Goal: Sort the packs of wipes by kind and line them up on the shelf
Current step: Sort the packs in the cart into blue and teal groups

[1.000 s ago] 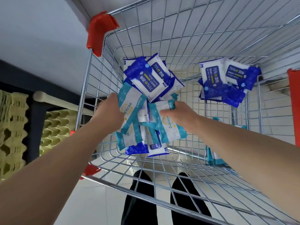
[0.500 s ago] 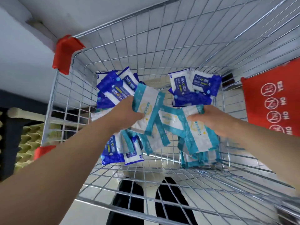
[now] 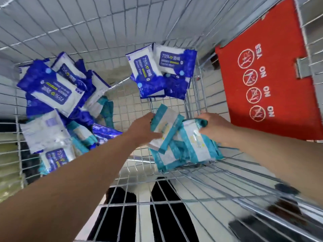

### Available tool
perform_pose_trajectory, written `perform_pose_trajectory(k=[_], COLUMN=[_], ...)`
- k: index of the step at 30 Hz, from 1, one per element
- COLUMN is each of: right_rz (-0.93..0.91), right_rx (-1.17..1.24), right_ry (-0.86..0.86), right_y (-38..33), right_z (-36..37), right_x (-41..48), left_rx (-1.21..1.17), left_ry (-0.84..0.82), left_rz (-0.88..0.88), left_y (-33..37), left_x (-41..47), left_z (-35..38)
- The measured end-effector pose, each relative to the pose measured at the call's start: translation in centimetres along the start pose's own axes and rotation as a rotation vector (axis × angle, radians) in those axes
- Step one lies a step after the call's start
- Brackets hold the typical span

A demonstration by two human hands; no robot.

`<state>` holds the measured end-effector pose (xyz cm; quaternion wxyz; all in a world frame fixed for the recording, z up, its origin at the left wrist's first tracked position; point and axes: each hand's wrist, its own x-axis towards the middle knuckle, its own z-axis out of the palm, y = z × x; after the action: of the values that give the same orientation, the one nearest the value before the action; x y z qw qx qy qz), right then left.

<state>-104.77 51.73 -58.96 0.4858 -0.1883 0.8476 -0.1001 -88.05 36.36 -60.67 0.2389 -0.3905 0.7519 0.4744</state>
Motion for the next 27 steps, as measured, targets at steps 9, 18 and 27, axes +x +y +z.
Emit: perform_pose_trajectory(k=[9,18,27], right_rz=[-0.132,-0.588,-0.827], right_rx=[-0.317,-0.497,-0.445], right_ry=[-0.030,0.187,0.232], right_y=[-1.4,-11.1,-24.7], right_z=[-0.8,0.0,9.0], right_x=[0.1,-1.8,-2.2], left_rx=[0.276,0.462,0.596], left_ry=[-0.041,0.355,0.458], left_rz=[0.004,0.025,-0.179], left_y=[1.1,-0.2,-11.8], left_x=[-0.5,-5.8,-11.3], left_z=[0.6,-9.4,-18.3])
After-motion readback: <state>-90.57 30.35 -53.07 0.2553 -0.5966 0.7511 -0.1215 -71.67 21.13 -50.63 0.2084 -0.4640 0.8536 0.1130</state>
